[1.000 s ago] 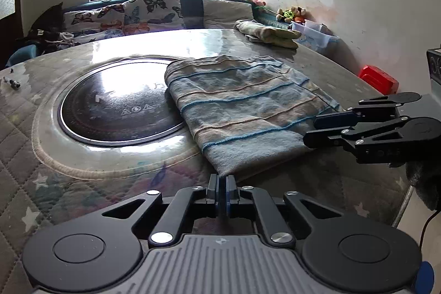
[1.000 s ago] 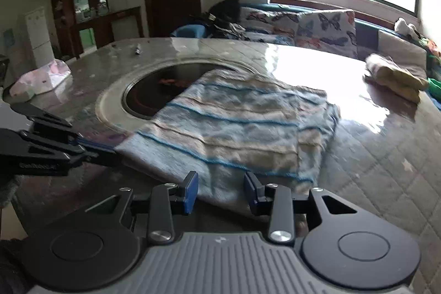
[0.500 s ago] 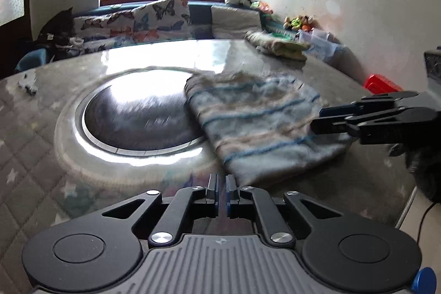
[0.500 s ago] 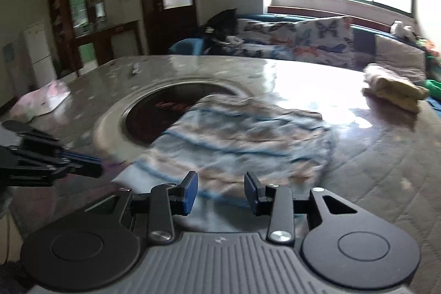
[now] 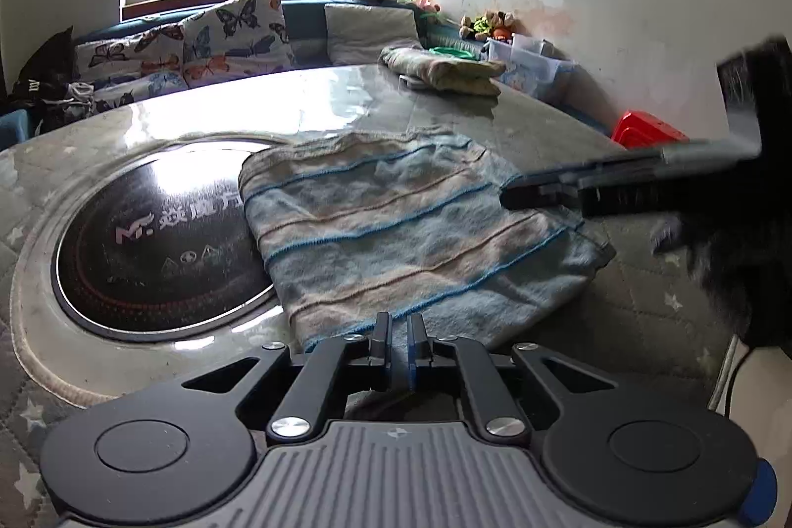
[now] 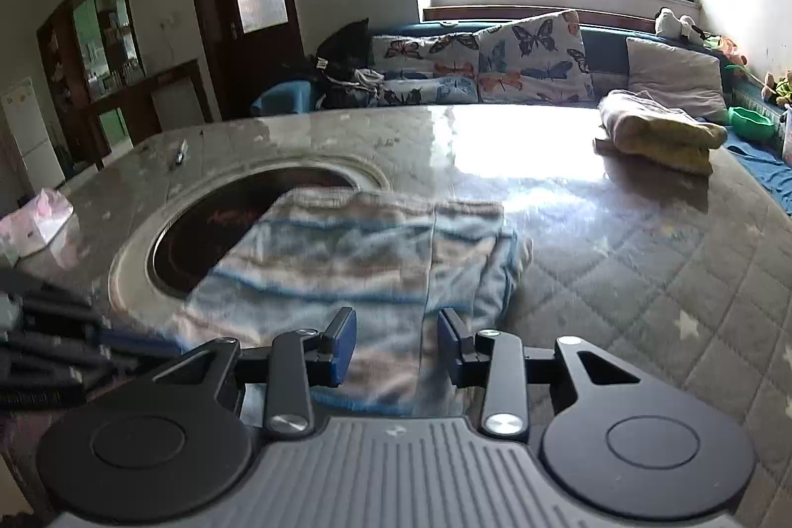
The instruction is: Fold clothes
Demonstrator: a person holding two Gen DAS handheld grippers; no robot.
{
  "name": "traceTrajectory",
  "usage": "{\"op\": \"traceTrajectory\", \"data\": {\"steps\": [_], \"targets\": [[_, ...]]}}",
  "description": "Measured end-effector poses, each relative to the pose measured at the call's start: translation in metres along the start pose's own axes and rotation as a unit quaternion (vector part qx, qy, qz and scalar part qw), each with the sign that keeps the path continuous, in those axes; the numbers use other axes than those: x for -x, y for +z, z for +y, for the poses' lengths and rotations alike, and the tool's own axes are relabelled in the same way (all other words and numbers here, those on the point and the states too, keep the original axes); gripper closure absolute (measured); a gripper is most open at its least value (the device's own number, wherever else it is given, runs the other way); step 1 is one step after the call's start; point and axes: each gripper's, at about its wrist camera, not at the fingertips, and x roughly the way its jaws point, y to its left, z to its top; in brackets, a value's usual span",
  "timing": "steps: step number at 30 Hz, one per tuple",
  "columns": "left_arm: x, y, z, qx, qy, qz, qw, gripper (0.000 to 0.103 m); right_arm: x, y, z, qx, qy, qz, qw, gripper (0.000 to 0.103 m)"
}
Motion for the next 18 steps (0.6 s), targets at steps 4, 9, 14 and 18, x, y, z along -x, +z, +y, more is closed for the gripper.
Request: {"op": "traceTrajectory", "data": {"steps": [4, 9, 14, 18], "targets": [[-0.003, -0.001, 0.001, 0.004, -0.001, 0.004, 1.0, 0.096, -0.021, 0.007, -0.01, -0.012, -0.004, 0.01, 1.0, 0.067], [-0.004, -0.002, 0.004, 0.006, -0.005, 0.007, 0.9999, 0.096, -0.033, 0.007, -0.024, -0.047, 0.0, 0.019, 0.999, 0.068], [-0.005, -0.002, 0.006, 0.009, -0.008, 0.008, 0.9999, 0.095, -0.037, 0.02, -0.024, -0.032, -0.012, 0.015, 0.999, 0.067], [-0.006, -0.001, 0.006, 0.013, -0.01, 0.008, 0.9998, 0.094, -0.058, 0.023, -0.037, -0.052, -0.007, 0.04, 0.998, 0.067]]}}
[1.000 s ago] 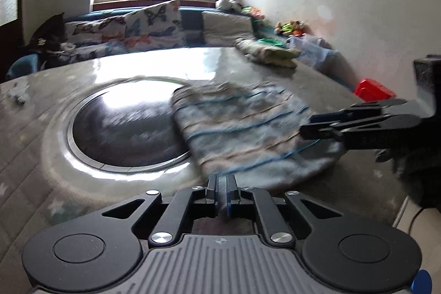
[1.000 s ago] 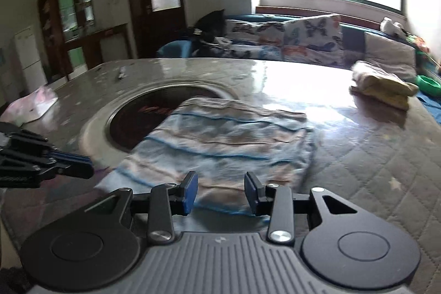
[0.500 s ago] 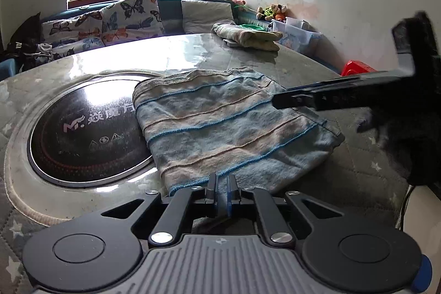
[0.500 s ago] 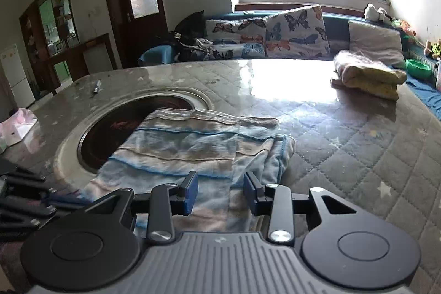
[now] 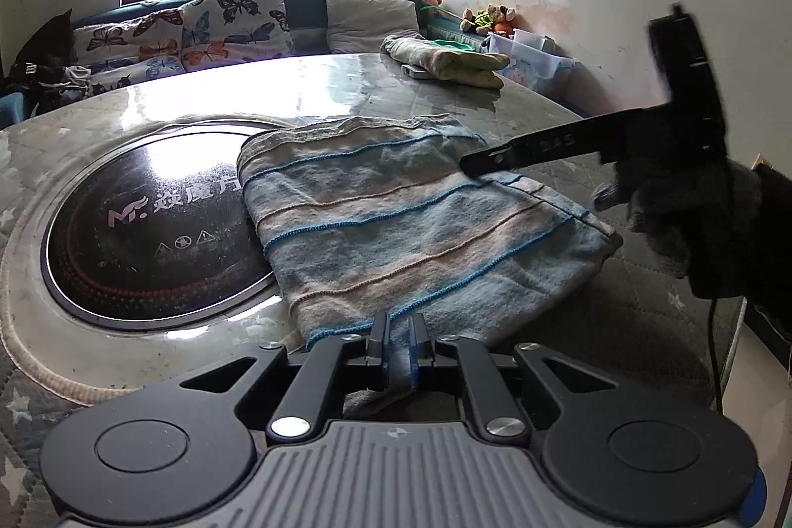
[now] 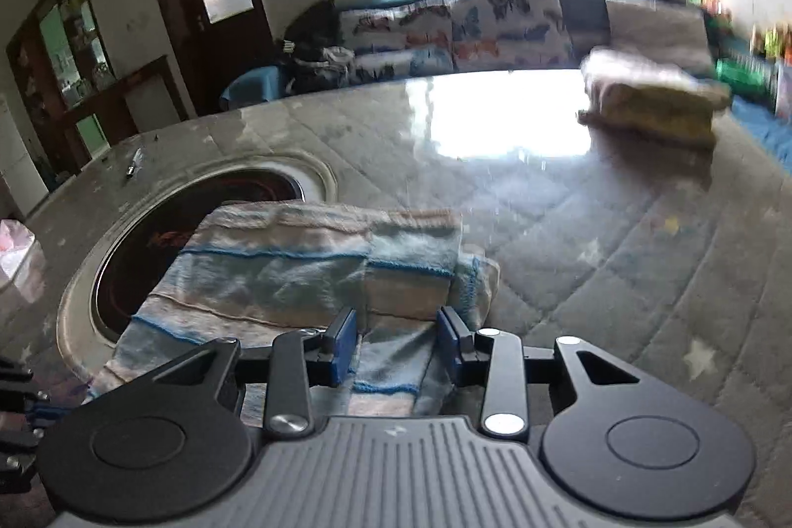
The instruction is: Fold clothes
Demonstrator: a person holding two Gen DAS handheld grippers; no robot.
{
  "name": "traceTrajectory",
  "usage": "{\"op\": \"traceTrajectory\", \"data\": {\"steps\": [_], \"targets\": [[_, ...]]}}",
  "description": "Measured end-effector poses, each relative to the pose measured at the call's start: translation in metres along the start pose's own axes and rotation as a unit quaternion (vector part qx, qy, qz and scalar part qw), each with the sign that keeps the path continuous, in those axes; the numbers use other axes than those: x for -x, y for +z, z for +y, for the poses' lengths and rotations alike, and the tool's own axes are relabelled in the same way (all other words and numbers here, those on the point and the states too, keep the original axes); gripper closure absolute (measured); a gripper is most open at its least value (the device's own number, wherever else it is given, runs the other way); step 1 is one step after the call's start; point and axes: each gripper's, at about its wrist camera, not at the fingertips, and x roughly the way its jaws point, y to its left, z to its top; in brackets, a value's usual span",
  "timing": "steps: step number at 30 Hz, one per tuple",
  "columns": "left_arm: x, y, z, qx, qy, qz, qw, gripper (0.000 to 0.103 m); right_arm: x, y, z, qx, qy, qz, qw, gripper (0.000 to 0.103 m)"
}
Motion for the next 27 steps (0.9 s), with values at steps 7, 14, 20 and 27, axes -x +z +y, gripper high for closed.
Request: {"op": "traceTrajectory", "data": {"steps": [7, 14, 20, 27], "targets": [[0.003, 0.0, -0.004, -0.005, -0.007, -0.003, 1.0, 0.067, 0.003, 0.008, 0.002, 0.01, -0.006, -0.008, 1.0, 0.066], [0.005, 0.003, -0.007, -0.012, -0.003, -0.01, 0.9999, 0.046, -0.016, 0.018, -0.005, 0.001, -0.007, 0.004, 1.0, 0.066], [0.006, 0.005, -0.006, -0.015, 0.008, -0.02, 0.9997, 0.011, -0.009, 0.029, 0.014, 0.035, -0.017, -0.008, 0.999, 0.055], [0.009, 0.006, -0.002, -0.016, 0.01, -0.029, 0.9994, 0.0, -0.026, 0.047, 0.039, 0.054, -0.008, -0.009, 0.998, 0.051]]}}
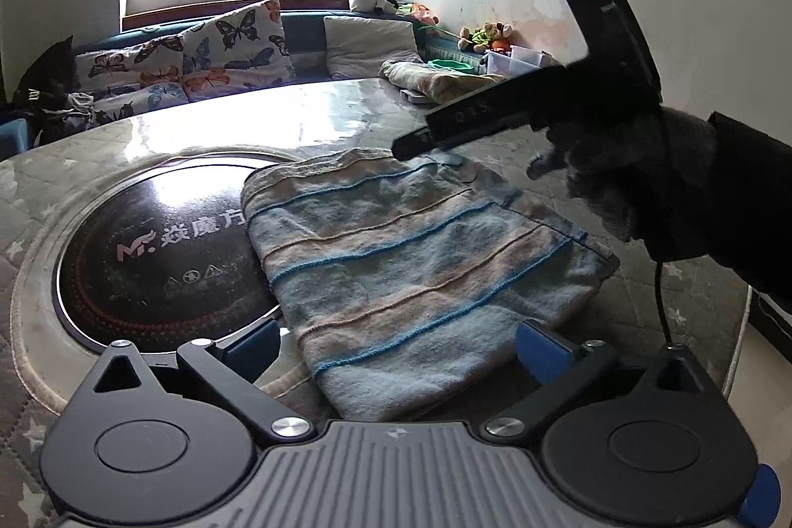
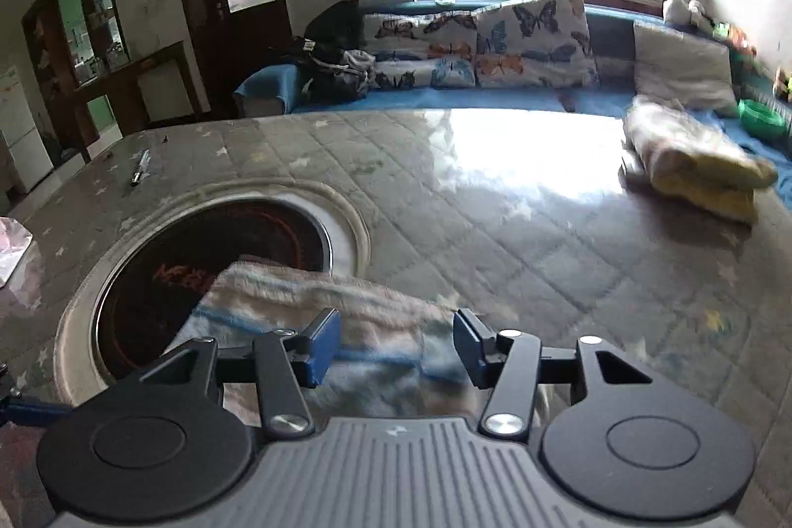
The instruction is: Fold clothes
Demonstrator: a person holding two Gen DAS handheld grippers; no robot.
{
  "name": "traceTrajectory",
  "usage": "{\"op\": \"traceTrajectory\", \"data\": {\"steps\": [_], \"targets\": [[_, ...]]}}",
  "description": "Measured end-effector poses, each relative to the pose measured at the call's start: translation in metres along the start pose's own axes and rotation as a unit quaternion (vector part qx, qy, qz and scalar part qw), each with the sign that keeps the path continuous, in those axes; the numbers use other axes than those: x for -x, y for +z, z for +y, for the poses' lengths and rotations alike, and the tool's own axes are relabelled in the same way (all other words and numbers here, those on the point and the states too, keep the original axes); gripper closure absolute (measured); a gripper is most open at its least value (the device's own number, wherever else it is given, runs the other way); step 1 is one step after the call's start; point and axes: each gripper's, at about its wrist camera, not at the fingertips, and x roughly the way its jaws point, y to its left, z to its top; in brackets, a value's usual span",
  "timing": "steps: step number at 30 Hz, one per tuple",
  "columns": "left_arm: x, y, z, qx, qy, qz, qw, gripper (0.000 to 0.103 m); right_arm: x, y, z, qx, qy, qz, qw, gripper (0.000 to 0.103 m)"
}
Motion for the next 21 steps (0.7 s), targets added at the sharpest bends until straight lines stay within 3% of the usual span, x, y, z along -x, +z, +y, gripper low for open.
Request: {"op": "traceTrajectory", "data": {"steps": [4, 9, 21], "targets": [[0.0, 0.001, 0.007, 0.005, 0.003, -0.005, 1.0, 0.0, -0.003, 0.006, 0.012, 0.002, 0.007, -0.005, 1.0, 0.051], [0.0, 0.001, 0.012, 0.008, 0.004, -0.011, 0.9999, 0.0, -0.02, 0.007, 0.026, 0.021, 0.016, 0.023, 0.999, 0.051], [0.001, -0.002, 0.027, 0.021, 0.01, -0.009, 0.9997, 0.0, -0.056, 0.009, 0.036, 0.018, -0.02, 0.05, 0.998, 0.051]]}}
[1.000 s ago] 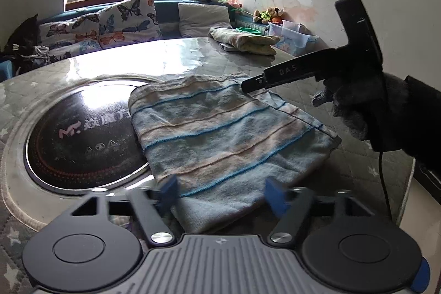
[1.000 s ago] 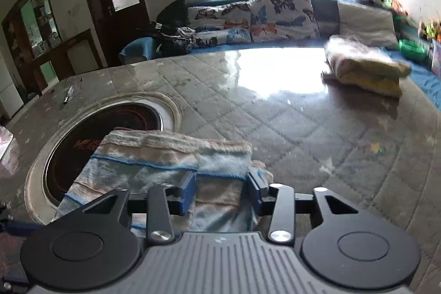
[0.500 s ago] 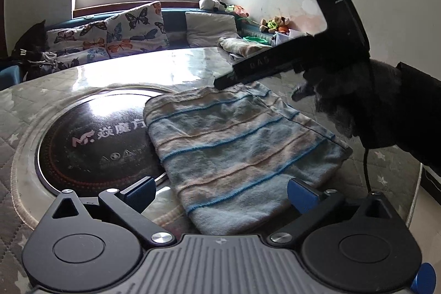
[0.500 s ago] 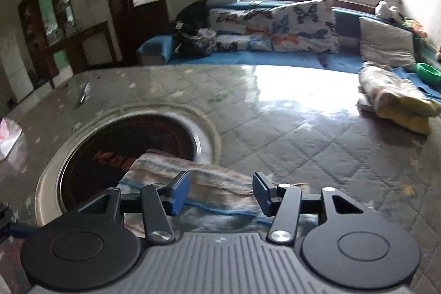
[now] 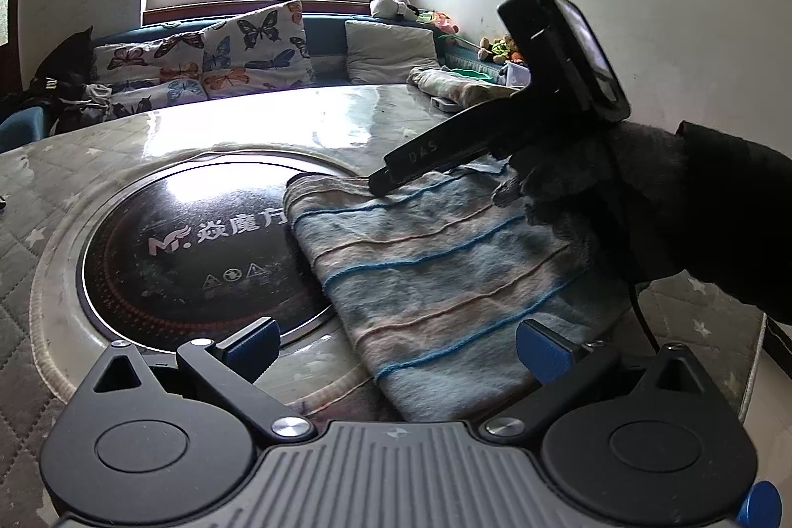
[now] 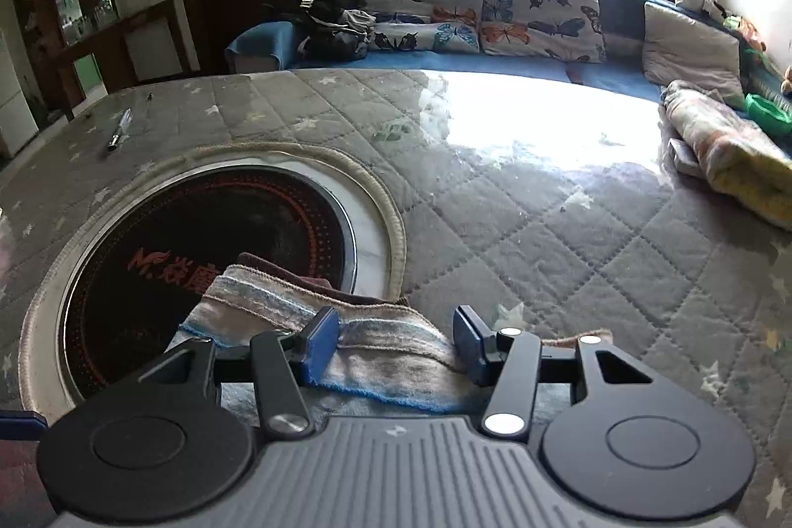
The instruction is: Fold clothes
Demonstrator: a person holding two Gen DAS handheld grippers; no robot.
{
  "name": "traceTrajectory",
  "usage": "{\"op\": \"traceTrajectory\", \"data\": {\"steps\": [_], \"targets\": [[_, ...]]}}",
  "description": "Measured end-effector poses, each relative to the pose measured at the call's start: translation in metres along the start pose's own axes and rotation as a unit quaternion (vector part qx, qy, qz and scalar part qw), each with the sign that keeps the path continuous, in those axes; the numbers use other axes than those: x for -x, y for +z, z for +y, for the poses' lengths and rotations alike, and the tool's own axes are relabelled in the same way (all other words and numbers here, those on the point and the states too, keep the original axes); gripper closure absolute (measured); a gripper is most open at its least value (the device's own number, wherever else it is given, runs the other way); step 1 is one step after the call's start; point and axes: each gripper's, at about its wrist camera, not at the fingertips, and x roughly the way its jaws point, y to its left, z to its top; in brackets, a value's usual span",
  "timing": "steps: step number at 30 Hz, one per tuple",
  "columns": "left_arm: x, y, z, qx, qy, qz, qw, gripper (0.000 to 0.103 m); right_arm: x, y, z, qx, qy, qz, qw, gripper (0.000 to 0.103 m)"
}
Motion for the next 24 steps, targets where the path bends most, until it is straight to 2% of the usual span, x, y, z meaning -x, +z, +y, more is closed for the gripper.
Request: {"op": "traceTrajectory", "data": {"steps": [4, 9, 12, 19, 24], "targets": [[0.0, -0.002, 0.005, 0.004, 0.001, 0.001, 1.0, 0.0, 0.013, 0.005, 0.012, 0.012, 0.008, -0.017, 1.0, 0.051], [0.001, -0.004, 0.01, 0.012, 0.002, 0.0, 0.9999, 0.0, 0.007, 0.013, 0.034, 0.031, 0.038, -0.009, 0.999, 0.052], [0.003, -0.006, 0.013, 0.017, 0.002, 0.0, 0.9999, 0.0, -0.009, 0.014, 0.044, 0.038, 0.038, 0.003, 0.999, 0.052], [0.004, -0.009, 0.018, 0.025, 0.007, 0.006, 0.9997, 0.0, -0.024, 0.013, 0.046, 0.035, 0.028, 0.012, 0.999, 0.053], [0.01, -0.009, 0.017, 0.024, 0.006, 0.002, 0.9997, 0.0, -0.003, 0.016, 0.04, 0.024, 0.04, -0.009, 0.999, 0.053]]}}
